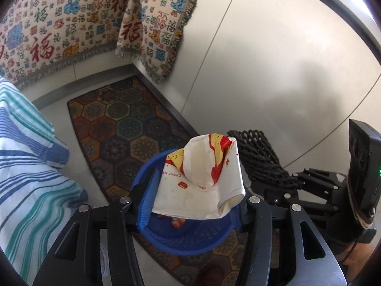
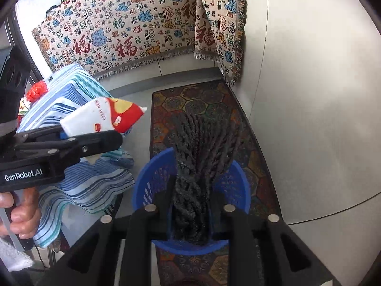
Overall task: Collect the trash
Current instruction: 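Carry the cup and net to the blue wastebasket and release both, then move both tools back over the table toward the remaining trash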
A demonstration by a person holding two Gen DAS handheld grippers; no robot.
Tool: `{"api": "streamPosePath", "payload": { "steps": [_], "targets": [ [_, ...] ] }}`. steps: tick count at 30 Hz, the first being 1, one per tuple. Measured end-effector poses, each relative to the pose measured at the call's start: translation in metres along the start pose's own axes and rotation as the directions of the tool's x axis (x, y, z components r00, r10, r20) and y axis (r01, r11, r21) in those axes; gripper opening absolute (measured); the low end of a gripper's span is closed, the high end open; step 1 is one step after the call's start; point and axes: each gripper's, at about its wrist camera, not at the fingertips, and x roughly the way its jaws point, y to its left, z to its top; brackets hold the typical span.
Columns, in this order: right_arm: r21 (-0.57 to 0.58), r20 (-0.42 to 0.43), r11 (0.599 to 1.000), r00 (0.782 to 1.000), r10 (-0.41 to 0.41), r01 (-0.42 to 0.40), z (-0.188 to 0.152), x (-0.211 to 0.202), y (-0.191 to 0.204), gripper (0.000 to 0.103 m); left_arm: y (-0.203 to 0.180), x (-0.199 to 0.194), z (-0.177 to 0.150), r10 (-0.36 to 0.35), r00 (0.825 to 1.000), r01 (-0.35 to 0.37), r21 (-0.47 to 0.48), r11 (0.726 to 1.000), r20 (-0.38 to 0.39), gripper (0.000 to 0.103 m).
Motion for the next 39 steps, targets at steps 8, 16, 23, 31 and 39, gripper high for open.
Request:
{"api": "streamPosePath", "payload": {
  "steps": [8,16,23,31,39],
  "targets": [
    [0.018,0.007,1.0,1.0,-0.008,0.008,0.003,0.004,-0.006,0.067,-0.003,0.009,0.011,-0.029,1.0,0.029,-0.013,1.0,0.006,0.072],
    [0.007,0.016,0.999,0.999,-0.035,0.034,0.006,-0.002,-0.004,0.072,0.004,-0.011,0.01,-0.006,0.999,0.007,-0.025,1.0,0.053,0.077],
    [-0.052,0.114,0.996,0.991,-0.069,0.075,0.022,-0.028,0.025,0.072,0.026,-0.082,-0.017,0.03,0.992,-0.027,-0.03,0.999,0.124,0.083],
    [-0.169,0.253,0.984,0.967,-0.018,0.063,0.04,-0.067,0.11,0.072,0.081,-0.176,-0.073,0.165,0.971,-0.158,-0.053,0.986,0.174,0.088],
    [-0.364,0.263,0.93,0.952,0.159,-0.055,0.038,-0.072,0.239,0.074,0.184,-0.255,-0.141,0.37,0.92,-0.339,-0.211,0.917,0.13,0.091]
  ]
}}
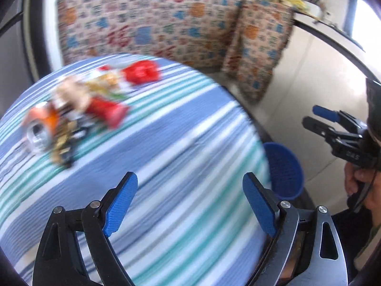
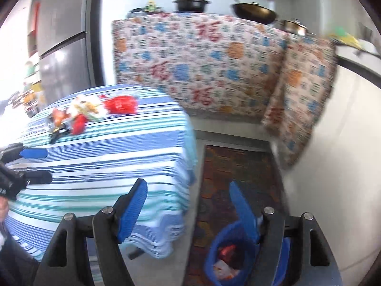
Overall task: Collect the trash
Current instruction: 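Move both tools back over the table toward the remaining trash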
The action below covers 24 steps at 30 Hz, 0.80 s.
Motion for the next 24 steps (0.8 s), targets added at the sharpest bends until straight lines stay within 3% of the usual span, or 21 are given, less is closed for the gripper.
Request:
{"api": "streamPosePath", "payload": {
  "steps": [5,10,15,21,24],
  "targets": [
    [-0.078,-0.055,0.983,0.986,0.159,-0.163,0.009,0.026,0.075,0.074,0.078,-0.015,-0.014,0.131,0.991,-0.131,-0.104,0.986,-0.006,0.091],
    [-0.154,-0.116,0.959,0.968,0.221,-0.238,0.008,0.05,0.137,0.074,0.137,-0.017,-0.028,0.213,0.977,-0.215,-0.182,0.959,-0.03,0.091],
    [-0.186,-0.138,0.948,0.962,0.236,-0.259,0.001,0.055,0.158,0.074,0.173,-0.005,-0.032,0.246,0.966,-0.258,-0.214,0.942,-0.083,0.091],
    [-0.214,-0.155,0.942,0.961,0.23,-0.26,-0.004,0.057,0.167,0.074,0.18,0.01,-0.021,0.301,0.949,-0.313,-0.155,0.937,-0.096,0.091],
    [-0.235,-0.172,0.94,0.962,0.212,-0.249,-0.007,0.061,0.17,0.074,0.183,0.019,-0.013,0.31,0.946,-0.321,-0.136,0.937,-0.096,0.096]
  ]
}}
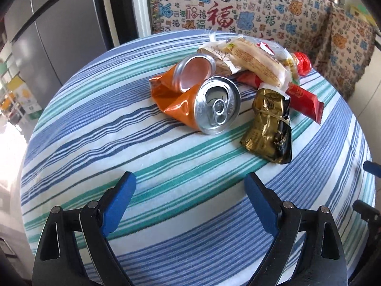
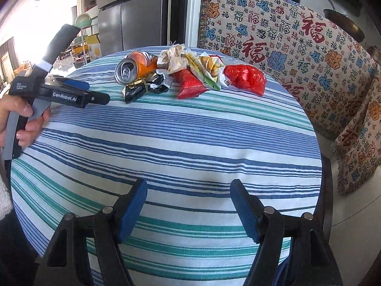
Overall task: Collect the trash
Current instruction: 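Move both tools back over the table toward the remaining trash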
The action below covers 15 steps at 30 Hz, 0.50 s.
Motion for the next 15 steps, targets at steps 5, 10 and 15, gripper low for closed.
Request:
{"api": "streamPosePath", "payload": {
  "steps": [5,10,15],
  "targets": [
    [-0.007,0.0,1.0,1.0,0.003,-0.003,0.001,0.002,0.0,0.074,-0.008,0.018,0.021,0.012,1.0,-0.012,-0.018,1.0,-0.005,0.102],
    [-0.001,0.005,1.0,1.0,0.013,-0.013,0.002,0.003,0.002,0.074,-0.022,0.031,0.039,0.032,0.999,-0.032,-0.04,0.999,-0.002,0.103],
    [0.005,0.007,1.0,1.0,0.02,-0.02,0.003,0.005,0.003,0.074,-0.022,0.041,0.053,0.08,0.997,-0.08,-0.12,0.99,-0.002,0.102]
  ]
}}
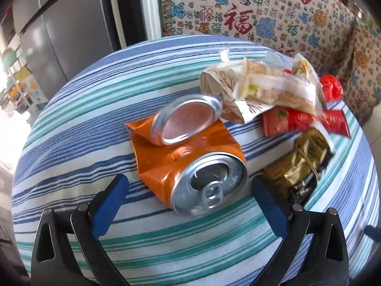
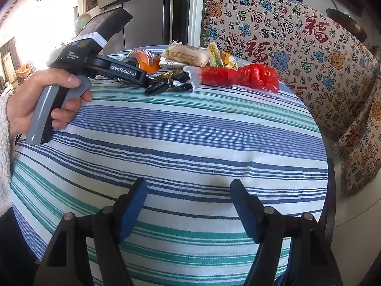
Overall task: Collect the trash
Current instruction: 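Move both tools back over the table toward the remaining trash, then grasp the crushed orange can with the left tool while the right tool grasps the gold-black wrapper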
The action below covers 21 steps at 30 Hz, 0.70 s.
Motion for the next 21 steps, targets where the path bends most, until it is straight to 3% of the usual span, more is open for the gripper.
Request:
{"api": "streamPosePath", "payload": {
  "steps": [4,8,13,17,21],
  "targets": [
    [0.006,-0.001,1.0,1.0,0.005,-0.005,0.0,0.001,0.0,0.074,0.023,-0.003,-0.003,-0.014,1.0,0.015,-0.056,0.998,0.016,0.101],
    [0.043,-0.018,0.998,0.999,0.036,-0.035,0.001,0.003,-0.006,0.074,0.053,-0.01,-0.014,0.039,0.999,-0.039,-0.042,0.998,0.0,0.1],
    [0.116,-0.076,0.992,0.995,0.057,-0.047,0.025,0.02,-0.01,0.082,0.074,-0.019,-0.028,0.012,1.0,-0.012,-0.016,1.0,0.001,0.1],
    [0.333,-0.063,0.93,0.981,0.186,-0.155,0.067,0.05,-0.015,0.083,0.075,-0.022,-0.032,-0.003,1.0,0.003,-0.007,1.0,0.01,0.101],
    [0.527,-0.036,0.844,0.99,0.135,-0.096,0.107,0.085,-0.015,0.085,0.074,-0.021,-0.033,0.005,1.0,-0.005,-0.012,1.0,0.011,0.102]
  ]
}}
